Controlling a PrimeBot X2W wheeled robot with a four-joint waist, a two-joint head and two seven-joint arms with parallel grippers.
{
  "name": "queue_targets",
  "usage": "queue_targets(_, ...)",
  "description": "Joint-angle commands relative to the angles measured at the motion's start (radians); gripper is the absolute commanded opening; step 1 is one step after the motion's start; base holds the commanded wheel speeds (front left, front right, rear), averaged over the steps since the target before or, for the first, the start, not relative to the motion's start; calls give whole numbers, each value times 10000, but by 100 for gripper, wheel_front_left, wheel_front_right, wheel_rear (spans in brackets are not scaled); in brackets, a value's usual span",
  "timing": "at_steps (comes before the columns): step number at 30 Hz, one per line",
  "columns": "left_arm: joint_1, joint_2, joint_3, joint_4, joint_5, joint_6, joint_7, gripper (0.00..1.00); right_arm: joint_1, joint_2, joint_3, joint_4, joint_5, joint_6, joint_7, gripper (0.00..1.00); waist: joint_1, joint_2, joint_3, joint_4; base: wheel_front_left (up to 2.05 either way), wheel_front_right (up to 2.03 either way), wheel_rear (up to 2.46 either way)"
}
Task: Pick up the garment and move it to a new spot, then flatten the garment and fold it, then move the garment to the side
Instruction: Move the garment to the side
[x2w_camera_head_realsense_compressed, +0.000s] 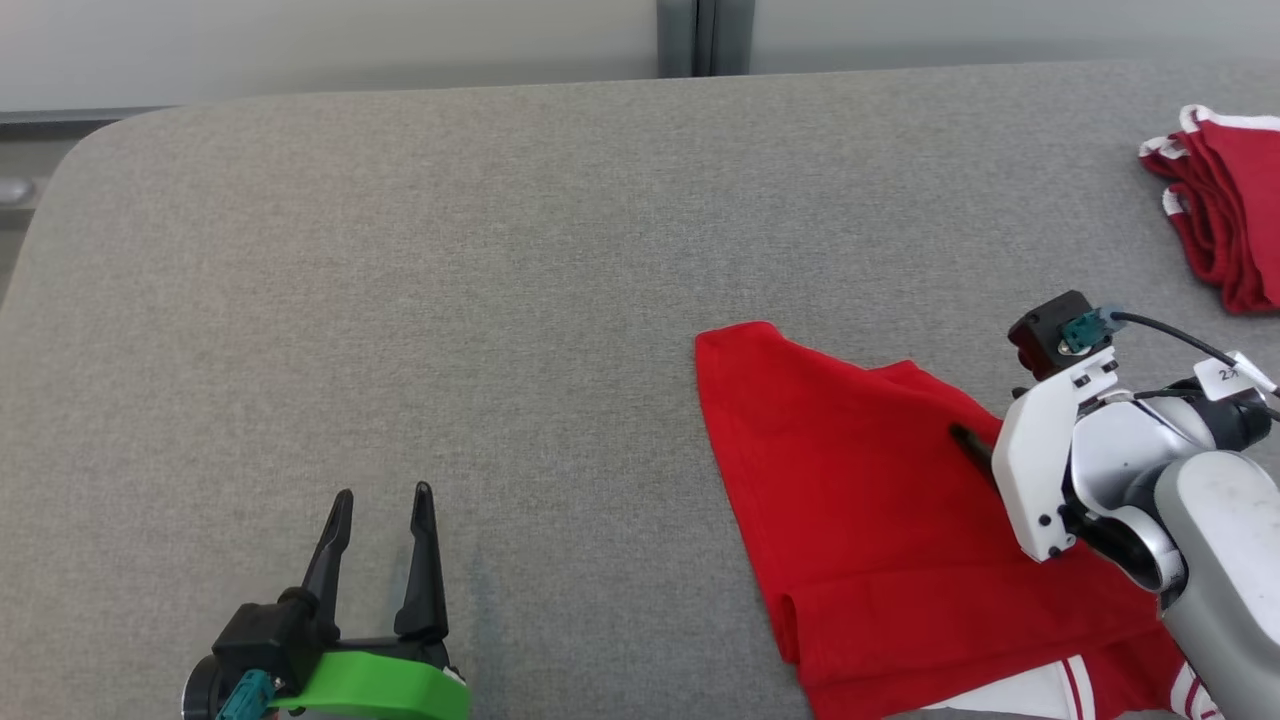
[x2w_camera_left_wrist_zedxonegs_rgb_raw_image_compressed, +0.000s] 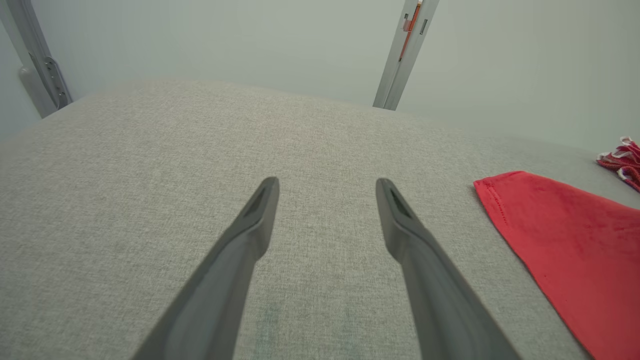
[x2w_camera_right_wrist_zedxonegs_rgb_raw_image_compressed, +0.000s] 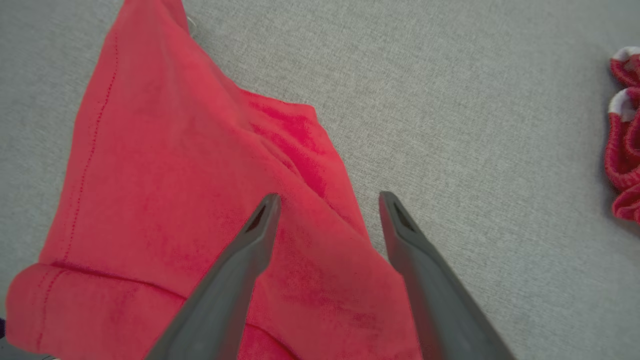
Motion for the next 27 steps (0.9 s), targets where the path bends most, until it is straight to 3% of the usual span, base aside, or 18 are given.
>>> queue_targets(1, -159, 26, -33, 11, -87, 31, -29, 100, -254, 11, 284, 410, 222, -15, 97, 100, 0, 0, 191, 442, 0, 0, 0)
queue_targets(2, -178, 26, -59, 17, -105, 37, -29, 100, -420, 16, 403, 653, 315, -16, 139, 100, 0, 0, 207, 514, 0, 0, 0)
queue_targets(3, -233, 26, -99, 23, -128, 38, -29, 100, -598, 23, 612, 867, 521, -15, 161, 42, 0, 0, 231, 622, 0, 0, 0)
queue_targets(4, -272, 26, -132, 24, -143, 44, -29, 100, -737, 35, 725, 1023, 696, -15, 139, 0, 0, 0, 241, 692, 0, 0, 0)
queue_targets(15, -543, 26, -255, 5, -196, 30, -29, 100, -2665, 200, 1331, 2118, 1529, -13, -1036, 0, 0, 0, 399, 1126, 0, 0, 0)
queue_targets(22, -707, 27, -437, 10, -270, 29, -29, 100, -4024, 115, 1813, 2633, 914, -15, -2403, 0, 0, 0, 461, 1309, 0, 0, 0)
queue_targets(27, -902, 27, -942, 110, -395, 12, -29, 100, -5135, 319, 2190, 3531, 486, -15, -3310, 0, 0, 0, 531, 1807, 0, 0, 0)
